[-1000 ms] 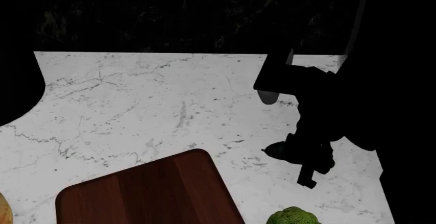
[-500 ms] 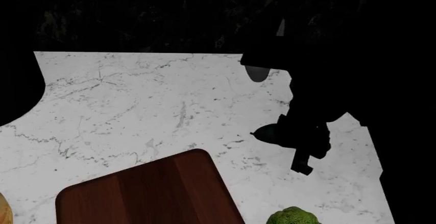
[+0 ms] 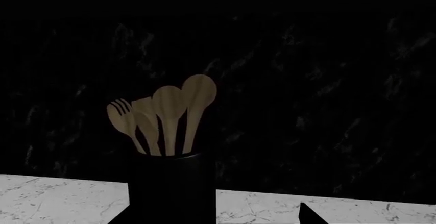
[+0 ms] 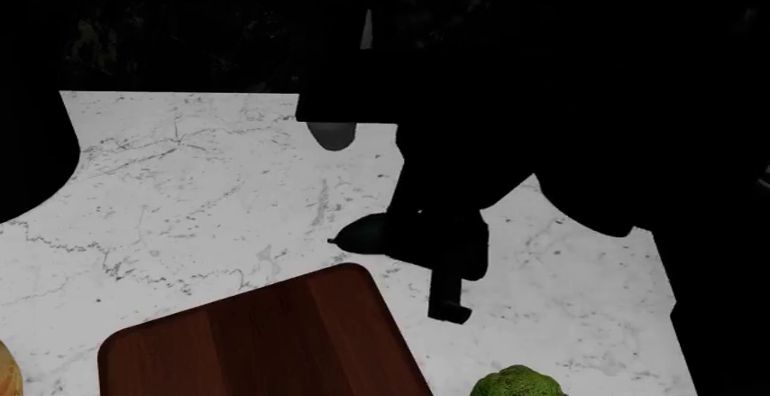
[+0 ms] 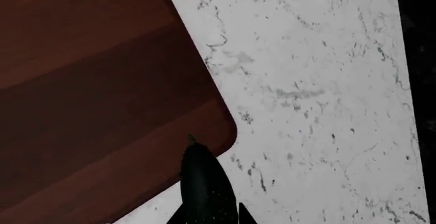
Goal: Clear the non-vegetable object off the cutting board and place the vegetables onto it.
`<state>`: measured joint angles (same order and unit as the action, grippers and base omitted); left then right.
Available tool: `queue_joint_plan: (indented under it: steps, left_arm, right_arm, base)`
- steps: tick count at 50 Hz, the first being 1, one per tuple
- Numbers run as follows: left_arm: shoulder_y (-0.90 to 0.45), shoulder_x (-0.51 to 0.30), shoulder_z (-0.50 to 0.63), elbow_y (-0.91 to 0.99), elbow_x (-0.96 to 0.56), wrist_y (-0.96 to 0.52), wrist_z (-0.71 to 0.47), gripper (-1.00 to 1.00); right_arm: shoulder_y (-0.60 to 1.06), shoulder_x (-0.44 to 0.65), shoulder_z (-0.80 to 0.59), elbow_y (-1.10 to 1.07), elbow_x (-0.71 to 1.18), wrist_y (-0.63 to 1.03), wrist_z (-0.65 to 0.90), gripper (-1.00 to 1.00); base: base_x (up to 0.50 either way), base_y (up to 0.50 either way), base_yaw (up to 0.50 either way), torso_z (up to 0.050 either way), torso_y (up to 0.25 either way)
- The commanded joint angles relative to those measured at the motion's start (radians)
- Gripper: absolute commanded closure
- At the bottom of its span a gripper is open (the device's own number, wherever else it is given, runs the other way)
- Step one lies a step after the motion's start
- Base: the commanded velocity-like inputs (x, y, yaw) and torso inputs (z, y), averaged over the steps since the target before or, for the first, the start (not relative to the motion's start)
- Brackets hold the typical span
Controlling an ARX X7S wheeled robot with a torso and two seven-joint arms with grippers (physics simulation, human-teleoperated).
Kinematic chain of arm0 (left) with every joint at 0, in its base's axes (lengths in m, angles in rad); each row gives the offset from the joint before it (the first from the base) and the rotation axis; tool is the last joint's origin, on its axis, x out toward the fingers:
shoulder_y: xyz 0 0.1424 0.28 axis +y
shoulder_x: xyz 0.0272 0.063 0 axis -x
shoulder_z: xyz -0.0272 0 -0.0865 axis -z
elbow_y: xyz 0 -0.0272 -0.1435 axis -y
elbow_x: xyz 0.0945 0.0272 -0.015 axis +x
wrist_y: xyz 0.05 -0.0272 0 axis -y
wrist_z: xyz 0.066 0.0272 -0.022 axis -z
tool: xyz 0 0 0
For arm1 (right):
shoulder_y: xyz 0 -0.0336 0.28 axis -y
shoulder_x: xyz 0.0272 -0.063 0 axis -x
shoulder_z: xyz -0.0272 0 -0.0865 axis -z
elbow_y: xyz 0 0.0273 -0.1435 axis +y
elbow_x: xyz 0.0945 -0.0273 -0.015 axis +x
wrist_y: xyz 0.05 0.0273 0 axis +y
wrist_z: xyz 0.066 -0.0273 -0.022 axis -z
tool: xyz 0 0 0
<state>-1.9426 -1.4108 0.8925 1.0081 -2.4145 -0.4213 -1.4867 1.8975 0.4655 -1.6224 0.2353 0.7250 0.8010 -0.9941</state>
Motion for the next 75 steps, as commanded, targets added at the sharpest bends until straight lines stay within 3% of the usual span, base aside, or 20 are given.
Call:
queue_joint_plan:
  steps: [1, 19, 54, 55, 75]
  left_arm:
    - [0.004, -0.024, -0.036, 0.012, 0.009, 0.007, 0.042, -1.00]
    - [0.022, -0.077, -0.058, 0.020, 0.004, -0.001, 0.067, -1.00]
    - [0.027, -0.095, -0.110, 0.027, -0.033, -0.013, 0.057, -1.00]
    - [0.026, -0.096, -0.113, 0.027, -0.037, -0.014, 0.056, -1.00]
    - [0.039, -0.072, -0.142, 0.017, -0.038, -0.013, 0.054, -1.00]
  right_arm:
    - [-0.002, -0.064, 0.051, -0.061, -0.005, -0.016, -0.008, 1.00]
    - [-0.086, -0.178, 0.074, -0.004, -0.005, -0.081, 0.022, 1.00]
    - [-0.144, -0.204, 0.073, -0.068, 0.022, -0.041, 0.082, 1.00]
    - [-0.141, -0.202, 0.072, -0.071, 0.020, -0.042, 0.082, -1.00]
    - [-0.026, -0.141, 0.136, -0.120, 0.056, 0.026, 0.098, -1.00]
  base:
    - [0.00, 0.00, 0.00, 0.000, 0.000]
    - [0.00, 0.00, 0.00, 0.000, 0.000]
    - [0.00, 0.00, 0.00, 0.000, 0.000]
    - [0.00, 0.00, 0.00, 0.000, 0.000]
    - [0.00, 0.00, 0.00, 0.000, 0.000]
